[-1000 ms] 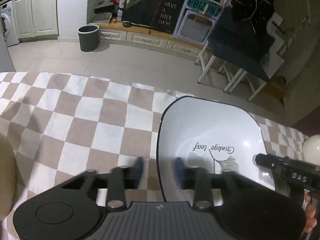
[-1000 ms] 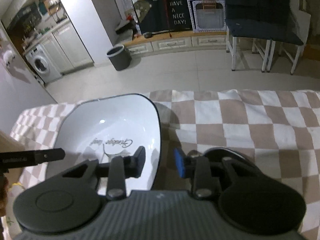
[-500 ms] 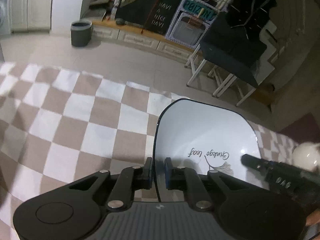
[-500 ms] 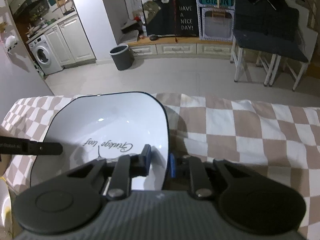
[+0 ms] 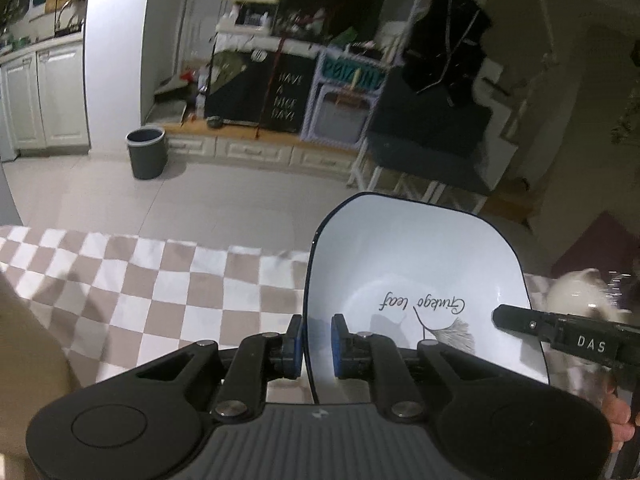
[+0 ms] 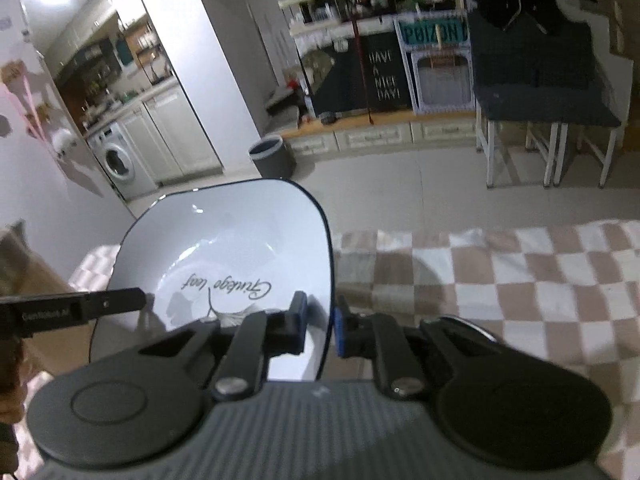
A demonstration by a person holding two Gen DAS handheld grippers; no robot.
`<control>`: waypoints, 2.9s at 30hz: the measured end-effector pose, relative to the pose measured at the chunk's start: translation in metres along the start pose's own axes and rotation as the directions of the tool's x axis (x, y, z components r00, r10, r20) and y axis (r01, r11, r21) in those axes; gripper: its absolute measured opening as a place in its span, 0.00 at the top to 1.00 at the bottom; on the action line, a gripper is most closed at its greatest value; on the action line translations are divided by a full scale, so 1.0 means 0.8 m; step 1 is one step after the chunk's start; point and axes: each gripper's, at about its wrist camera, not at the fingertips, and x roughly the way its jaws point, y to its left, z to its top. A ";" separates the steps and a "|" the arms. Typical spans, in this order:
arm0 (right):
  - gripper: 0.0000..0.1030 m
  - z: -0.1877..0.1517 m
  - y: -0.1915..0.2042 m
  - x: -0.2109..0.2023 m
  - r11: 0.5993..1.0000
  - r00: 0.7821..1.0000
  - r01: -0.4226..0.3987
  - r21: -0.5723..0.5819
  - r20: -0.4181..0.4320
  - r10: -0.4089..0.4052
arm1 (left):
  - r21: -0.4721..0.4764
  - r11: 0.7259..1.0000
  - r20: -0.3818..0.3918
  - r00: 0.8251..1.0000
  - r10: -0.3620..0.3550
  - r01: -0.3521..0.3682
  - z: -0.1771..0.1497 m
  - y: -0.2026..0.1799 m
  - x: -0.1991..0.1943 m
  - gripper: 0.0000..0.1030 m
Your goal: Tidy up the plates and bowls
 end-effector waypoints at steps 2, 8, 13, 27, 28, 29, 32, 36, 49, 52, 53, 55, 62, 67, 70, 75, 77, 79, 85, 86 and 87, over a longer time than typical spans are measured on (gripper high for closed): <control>0.86 -0.004 -0.001 -0.029 1.000 0.999 -0.014 0.015 0.030 0.013 | 0.016 1.000 0.021 1.000 -0.012 0.012 -0.007 -0.014 -0.030 0.86; 0.86 -0.038 0.002 -0.124 0.999 0.996 -0.033 0.033 0.081 0.030 | 0.044 0.998 0.030 0.999 -0.045 0.044 -0.044 -0.048 -0.105 0.86; 0.86 -0.075 0.004 -0.194 0.996 0.994 -0.057 0.061 0.099 0.051 | 0.047 0.996 0.010 0.997 -0.080 0.079 -0.087 -0.071 -0.158 0.85; 0.86 -0.207 -0.044 -0.304 0.991 0.998 0.061 0.116 -0.031 -0.058 | 0.155 0.972 -0.136 0.979 -0.153 0.174 -0.228 -0.161 -0.187 0.86; 0.86 -0.219 -0.050 -0.308 0.990 0.997 0.072 0.120 -0.042 -0.068 | 0.169 0.969 -0.149 0.976 -0.155 0.180 -0.238 -0.168 -0.184 0.86; 0.86 -0.228 -0.057 -0.309 0.989 0.996 0.081 0.127 -0.056 -0.075 | 0.176 0.967 -0.164 0.974 -0.157 0.185 -0.245 -0.172 -0.180 0.86; 0.86 -0.250 -0.074 -0.310 0.981 0.991 0.099 0.167 -0.107 -0.082 | 0.156 0.968 -0.221 0.962 -0.158 0.195 -0.270 -0.181 -0.165 0.85; 0.86 -0.273 -0.085 -0.303 0.980 0.978 0.142 0.137 -0.172 -0.118 | 0.169 0.966 -0.276 0.950 -0.145 0.197 -0.290 -0.191 -0.147 0.83; 0.86 -0.295 -0.080 -0.289 0.974 0.946 0.199 0.103 -0.278 -0.164 | 0.177 0.970 -0.345 0.934 -0.096 0.166 -0.314 -0.198 -0.103 0.80; 0.86 -0.299 -0.084 -0.281 0.971 0.935 0.215 0.104 -0.309 -0.174 | 0.182 0.970 -0.365 0.927 -0.086 0.162 -0.318 -0.199 -0.094 0.79; 0.86 -0.299 -0.085 -0.281 0.970 0.932 0.221 0.101 -0.316 -0.179 | 0.179 0.971 -0.369 0.926 -0.082 0.158 -0.319 -0.199 -0.091 0.79; 0.86 -0.298 -0.083 -0.277 0.968 0.927 0.231 0.095 -0.324 -0.189 | 0.184 0.971 -0.377 0.923 -0.074 0.153 -0.322 -0.199 -0.087 0.78; 0.86 -0.297 -0.087 -0.263 0.963 0.918 0.251 0.096 -0.340 -0.205 | 0.196 0.969 -0.379 0.923 -0.066 0.150 -0.322 -0.201 -0.080 0.77; 0.85 -0.295 -0.088 -0.256 0.961 0.913 0.264 0.085 -0.343 -0.220 | 0.193 0.971 -0.384 0.921 -0.060 0.144 -0.321 -0.202 -0.078 0.77; 0.85 -0.294 -0.087 -0.254 0.960 0.915 0.266 0.082 -0.334 -0.225 | 0.191 0.971 -0.386 0.921 -0.059 0.142 -0.320 -0.201 -0.077 0.77; 0.84 -0.292 -0.088 -0.250 0.960 0.915 0.268 0.078 -0.334 -0.228 | 0.203 0.969 -0.388 0.920 -0.056 0.144 -0.320 -0.202 -0.078 0.78; 0.84 -0.293 -0.090 -0.248 0.960 0.913 0.268 0.078 -0.339 -0.227 | 0.195 0.970 -0.391 0.919 -0.057 0.143 -0.318 -0.201 -0.079 0.79; 0.83 -0.293 -0.091 -0.246 0.961 0.911 0.267 0.076 -0.345 -0.226 | 0.186 0.971 -0.390 0.919 -0.064 0.147 -0.317 -0.200 -0.079 0.79; 0.82 -0.297 -0.092 -0.240 0.957 0.899 0.282 0.064 -0.367 -0.240 | 0.183 0.972 -0.386 0.920 -0.070 0.150 -0.316 -0.200 -0.081 0.82; 0.82 -0.297 -0.092 -0.240 0.957 0.897 0.284 0.060 -0.368 -0.243 | 0.186 0.971 -0.384 0.920 -0.070 0.152 -0.316 -0.200 -0.082 0.83; 0.82 -0.297 -0.092 -0.239 0.957 0.896 0.286 0.055 -0.368 -0.247 | 0.189 0.970 -0.382 0.921 -0.071 0.153 -0.316 -0.201 -0.083 0.84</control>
